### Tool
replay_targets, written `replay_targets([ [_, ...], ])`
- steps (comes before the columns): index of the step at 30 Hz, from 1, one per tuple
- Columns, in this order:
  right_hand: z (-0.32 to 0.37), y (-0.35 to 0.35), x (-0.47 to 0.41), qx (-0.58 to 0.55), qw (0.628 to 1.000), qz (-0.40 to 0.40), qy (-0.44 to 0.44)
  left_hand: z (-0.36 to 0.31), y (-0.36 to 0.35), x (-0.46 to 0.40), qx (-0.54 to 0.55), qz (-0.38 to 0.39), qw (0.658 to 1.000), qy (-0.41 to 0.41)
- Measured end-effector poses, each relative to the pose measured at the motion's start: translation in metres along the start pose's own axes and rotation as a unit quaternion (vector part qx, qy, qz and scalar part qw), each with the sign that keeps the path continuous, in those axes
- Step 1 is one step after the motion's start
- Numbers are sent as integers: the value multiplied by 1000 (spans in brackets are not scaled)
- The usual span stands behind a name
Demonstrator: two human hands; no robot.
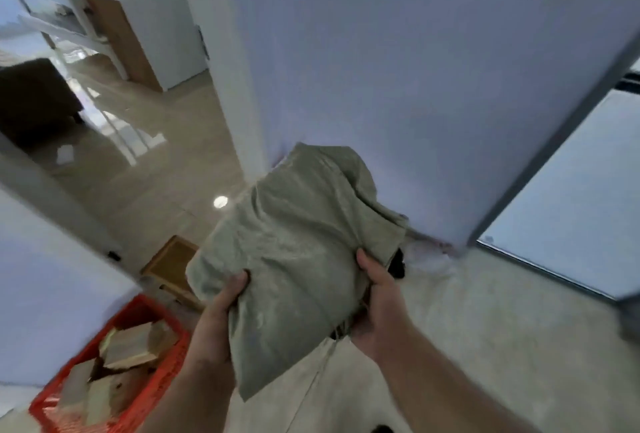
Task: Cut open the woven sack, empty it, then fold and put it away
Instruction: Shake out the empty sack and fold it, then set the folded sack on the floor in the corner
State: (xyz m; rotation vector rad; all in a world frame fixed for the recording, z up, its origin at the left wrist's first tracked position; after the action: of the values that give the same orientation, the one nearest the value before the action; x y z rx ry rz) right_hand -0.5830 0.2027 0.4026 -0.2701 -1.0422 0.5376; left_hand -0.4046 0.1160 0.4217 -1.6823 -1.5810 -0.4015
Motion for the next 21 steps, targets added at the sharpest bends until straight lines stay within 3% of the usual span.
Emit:
replay_targets([
  [5,81,148,-50,33,992,-119,40,31,-143,-16,-145,40,987,-47],
  [10,110,316,-56,98,950,-294,-21,57,-272,-41,-271,109,947,-135],
  [13,165,373,-49,62,922,-377,67,86,-335,-58,-315,164,923,-148],
  [17,277,361,-44,112,907,-323,247,144,-401,-73,-379,260,883,-93],
  [21,335,342,-60,173,927,-234,238,183,-460,-74,-452,337,826,-17],
])
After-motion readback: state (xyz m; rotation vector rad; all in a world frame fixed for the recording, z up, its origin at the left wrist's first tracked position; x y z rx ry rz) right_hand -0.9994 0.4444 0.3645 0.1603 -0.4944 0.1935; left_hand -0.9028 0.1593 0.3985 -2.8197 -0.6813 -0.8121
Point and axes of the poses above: each hand's wrist, its own x-axis away from the middle knuckle, its own y-axis out of the back of the hand, z = x × y, the point moved 10 cm from there along -x, towards the middle knuckle, and after that the axes turned 11 degrees about -z, right-handed, at the moved point
